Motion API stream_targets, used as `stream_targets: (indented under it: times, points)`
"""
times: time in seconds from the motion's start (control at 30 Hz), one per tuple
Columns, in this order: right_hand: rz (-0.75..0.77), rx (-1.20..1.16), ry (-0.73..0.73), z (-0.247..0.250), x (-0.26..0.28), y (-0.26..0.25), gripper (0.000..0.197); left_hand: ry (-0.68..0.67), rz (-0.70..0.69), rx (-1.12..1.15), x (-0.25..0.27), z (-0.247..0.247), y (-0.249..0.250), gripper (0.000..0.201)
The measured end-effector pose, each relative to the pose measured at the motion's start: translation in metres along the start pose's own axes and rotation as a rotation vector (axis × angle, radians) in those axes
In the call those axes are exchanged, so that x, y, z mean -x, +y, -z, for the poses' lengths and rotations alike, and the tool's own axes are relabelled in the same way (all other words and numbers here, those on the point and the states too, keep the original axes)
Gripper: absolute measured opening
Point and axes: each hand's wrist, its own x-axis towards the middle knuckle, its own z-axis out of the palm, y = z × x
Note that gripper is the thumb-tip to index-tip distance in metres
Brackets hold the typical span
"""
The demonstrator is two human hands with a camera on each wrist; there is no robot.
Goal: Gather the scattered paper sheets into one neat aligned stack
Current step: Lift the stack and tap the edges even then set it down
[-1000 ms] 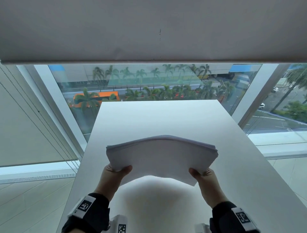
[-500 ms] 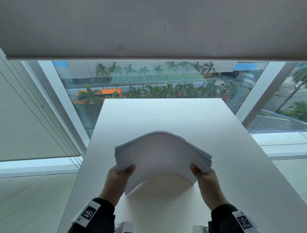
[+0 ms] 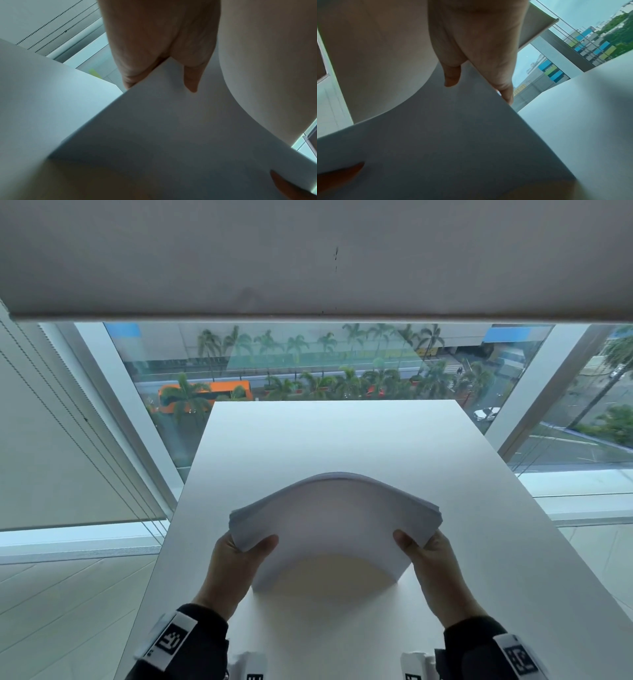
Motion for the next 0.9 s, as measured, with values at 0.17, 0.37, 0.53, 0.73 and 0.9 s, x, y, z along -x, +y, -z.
stream_targets:
  times: [0.17,0.37,0.53,0.73,0.9]
  points:
    - [-0.016,-0.025,0.048,-0.001,-0.002,-0.005,0.018,0.054,0.064,0.037,-0.006,-0.002,0.001,0.019]
    - [0.067,0.025,0.078,0.011,0.002,-0.014,0.024,0.024,0.028,0.046,-0.002,0.003,0.003,0.017]
    - [0.194,0.146,0.108,0.023,-0.002,-0.034,0.044,-0.043,-0.021,0.127,-0.004,0.01,0.014,0.02]
    - [0.722,0.737,0.22,0.001,0.007,-0.071,0.046,-0.111,-0.019,0.062,-0.01,0.012,0.019,0.019]
    - [0.983,0.874,0.039,-0.054,0.029,-0.09,0.076,-0.118,-0.014,0.038,-0.013,0.013,0.017,0.02]
